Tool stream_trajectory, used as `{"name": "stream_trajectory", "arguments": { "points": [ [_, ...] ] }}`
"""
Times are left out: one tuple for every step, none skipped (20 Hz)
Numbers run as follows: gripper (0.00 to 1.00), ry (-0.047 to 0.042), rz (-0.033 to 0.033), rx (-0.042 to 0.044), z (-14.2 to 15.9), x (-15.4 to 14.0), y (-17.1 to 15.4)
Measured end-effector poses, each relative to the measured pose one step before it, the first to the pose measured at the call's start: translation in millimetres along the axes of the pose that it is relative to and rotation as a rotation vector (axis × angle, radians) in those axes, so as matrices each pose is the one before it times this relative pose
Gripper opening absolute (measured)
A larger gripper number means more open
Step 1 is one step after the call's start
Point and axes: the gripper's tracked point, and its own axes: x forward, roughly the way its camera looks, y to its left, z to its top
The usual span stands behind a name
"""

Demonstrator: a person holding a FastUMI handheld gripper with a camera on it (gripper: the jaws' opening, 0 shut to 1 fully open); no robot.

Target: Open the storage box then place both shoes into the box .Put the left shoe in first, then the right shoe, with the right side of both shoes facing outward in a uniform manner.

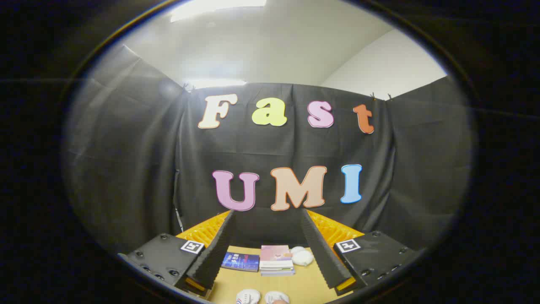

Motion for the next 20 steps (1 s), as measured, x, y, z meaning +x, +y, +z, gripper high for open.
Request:
{"name": "stream_trajectory", "arguments": {
  "points": [
    [0.97,0.00617,0.00376,0.00299,1.01,6.73,0.28],
    [0.97,0.00438,0.00790,0.00206,1.96,6.73,0.36],
    [0.97,0.01400,0.00201,0.00197,-0.94,6.59,-0.52],
    [0.97,0.01207,0.00805,0.00318,-1.01,6.34,-1.53],
    [0.97,0.00203,0.00440,0.00290,2.27,5.73,-0.24],
    [0.97,-0.00311,0.00162,0.00450,2.01,5.01,-2.53],
    [0.97,-0.00100,0.00357,0.00536,-0.64,4.81,-1.95],
    [0.97,0.00013,0.00683,0.00704,-1.08,4.22,0.27],
    [0.97,-0.00119,0.00819,0.00760,-2.65,3.42,0.74],
    [0.97,0.00498,0.00548,0.00410,-2.13,3.40,1.58],
    [0.97,0.01204,0.00870,0.00272,-5.26,2.62,0.92],
    [0.97,0.00615,0.01035,0.00199,-3.74,2.20,2.05],
    [0.97,0.00259,0.00821,0.00101,-2.34,1.28,1.76],
    [0.97,-0.00034,0.00721,0.00205,-0.44,1.67,1.45],
    [0.97,0.00490,0.00755,-0.00064,-3.43,1.14,2.67],
    [0.97,0.00859,0.00754,-0.00002,-3.59,1.75,2.09],
    [0.97,0.00671,0.00886,0.00138,-2.64,1.60,2.89],
    [0.97,0.00101,0.01068,0.00326,-0.13,0.79,2.76],
    [0.97,0.00059,0.00656,0.00171,0.03,1.48,3.10],
    [0.97,-0.00094,0.00406,-0.00067,-0.31,1.11,1.52]
  ]
}}
